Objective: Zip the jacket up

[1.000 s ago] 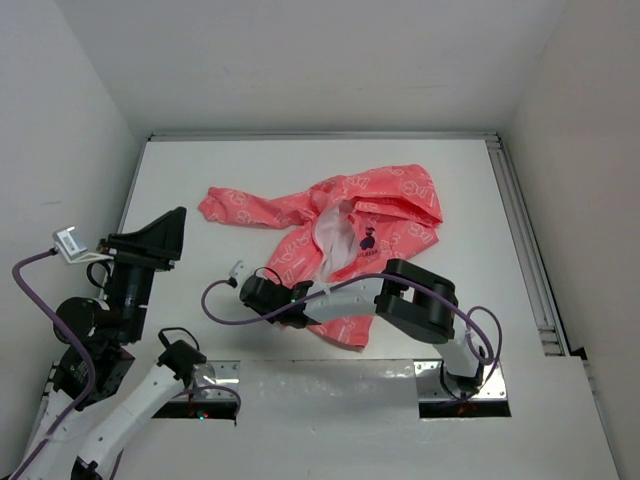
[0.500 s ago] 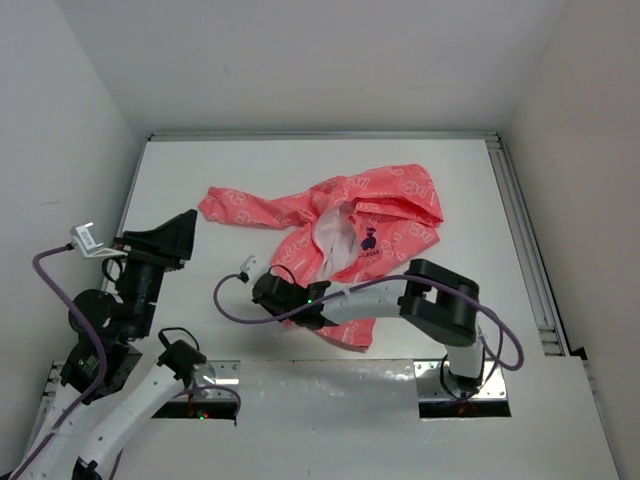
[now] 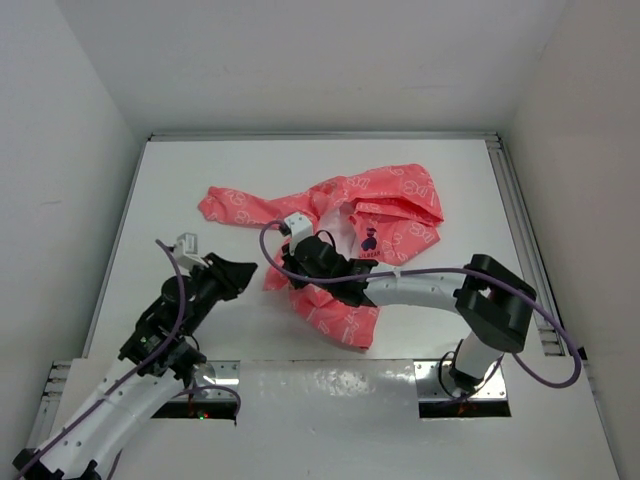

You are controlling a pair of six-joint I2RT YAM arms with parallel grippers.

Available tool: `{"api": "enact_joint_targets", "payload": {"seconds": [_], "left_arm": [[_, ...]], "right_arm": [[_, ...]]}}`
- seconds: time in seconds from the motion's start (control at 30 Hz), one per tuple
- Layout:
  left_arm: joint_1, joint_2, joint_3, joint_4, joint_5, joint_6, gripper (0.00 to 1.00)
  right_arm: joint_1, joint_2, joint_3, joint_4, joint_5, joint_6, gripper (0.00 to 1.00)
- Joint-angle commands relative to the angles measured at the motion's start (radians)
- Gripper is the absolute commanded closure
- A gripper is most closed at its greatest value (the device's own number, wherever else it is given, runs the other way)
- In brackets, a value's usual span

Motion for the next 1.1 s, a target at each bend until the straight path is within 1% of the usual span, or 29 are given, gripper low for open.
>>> {"api": "enact_joint_targets", "payload": {"seconds": [0.0, 0.03, 0.07, 0.1, 0.17, 0.2, 0.27, 0.3, 0.37, 0.43, 0.5, 0.6, 0.67, 0.73, 0.83, 0.87, 0.9, 0.97, 1.03, 1.07], "left_arm": [[-0.003, -0.047, -0.136, 0.096, 0.204, -0.112, 0.80], [-0.005, -0.068, -0.176, 0.156, 0.227, -0.162, 0.74], [-0.003, -0.105, -0.210, 0.177, 0.244, -0.185, 0.69], [-0.003, -0.119, -0.261, 0.206, 0.268, -0.216, 0.58], [-0.003, -0.142, -0.309, 0.224, 0.308, -0.250, 0.54], [-0.003, -0.142, -0.354, 0.224, 0.322, -0.276, 0.53], [-0.006, -0.127, -0.384, 0.224, 0.360, -0.276, 0.53], [-0.006, -0.119, -0.388, 0.348, 0.365, -0.293, 0.53], [-0.005, -0.127, -0.447, 0.345, 0.371, -0.299, 0.53], [-0.006, -0.163, -0.490, 0.404, 0.379, -0.343, 0.51], [-0.011, -0.186, -0.554, 0.466, 0.385, -0.385, 0.48], [-0.032, -0.171, -0.583, 0.530, 0.377, -0.408, 0.46], [-0.043, -0.119, -0.565, 0.523, 0.371, -0.400, 0.47], [-0.072, -0.070, -0.562, 0.518, 0.356, -0.399, 0.47], [-0.143, -0.013, -0.565, 0.555, 0.308, -0.428, 0.47], [-0.165, 0.004, -0.550, 0.556, 0.272, -0.429, 0.46], [-0.211, 0.020, -0.545, 0.553, 0.252, -0.429, 0.46], [-0.265, 0.071, -0.545, 0.572, 0.220, -0.434, 0.46], [-0.281, 0.113, -0.545, 0.576, 0.213, -0.442, 0.46], [-0.288, 0.122, -0.560, 0.613, 0.210, -0.454, 0.47]], "right_arm": [[-0.025, -0.035, -0.025, 0.079, -0.051, 0.080, 1.00], [-0.029, -0.049, -0.034, 0.091, -0.057, 0.094, 1.00], [-0.034, -0.055, -0.044, 0.118, -0.068, 0.124, 1.00], [-0.046, -0.061, -0.060, 0.128, -0.074, 0.141, 1.00], [-0.055, -0.079, -0.089, 0.158, -0.086, 0.190, 1.00], [-0.057, -0.086, -0.101, 0.168, -0.092, 0.206, 1.00], [-0.060, -0.107, -0.138, 0.200, -0.092, 0.247, 1.00], [-0.060, -0.115, -0.152, 0.212, -0.097, 0.263, 1.00], [-0.060, -0.136, -0.184, 0.224, -0.115, 0.313, 1.00], [-0.062, -0.155, -0.219, 0.258, -0.141, 0.382, 1.00], [-0.060, -0.184, -0.290, 0.302, -0.157, 0.454, 1.00], [-0.060, -0.201, -0.325, 0.346, -0.175, 0.507, 1.00], [-0.060, -0.210, -0.341, 0.376, -0.169, 0.530, 1.00], [-0.060, -0.213, -0.338, 0.378, -0.146, 0.540, 1.00], [-0.060, -0.208, -0.339, 0.379, -0.111, 0.557, 1.00], [-0.060, -0.204, -0.333, 0.378, -0.089, 0.563, 1.00], [-0.062, -0.198, -0.328, 0.379, -0.091, 0.570, 1.00], [-0.062, -0.193, -0.328, 0.376, -0.105, 0.576, 1.00], [-0.062, -0.210, -0.344, 0.385, -0.092, 0.588, 1.00], [-0.062, -0.216, -0.363, 0.395, -0.092, 0.590, 1.00]]}}
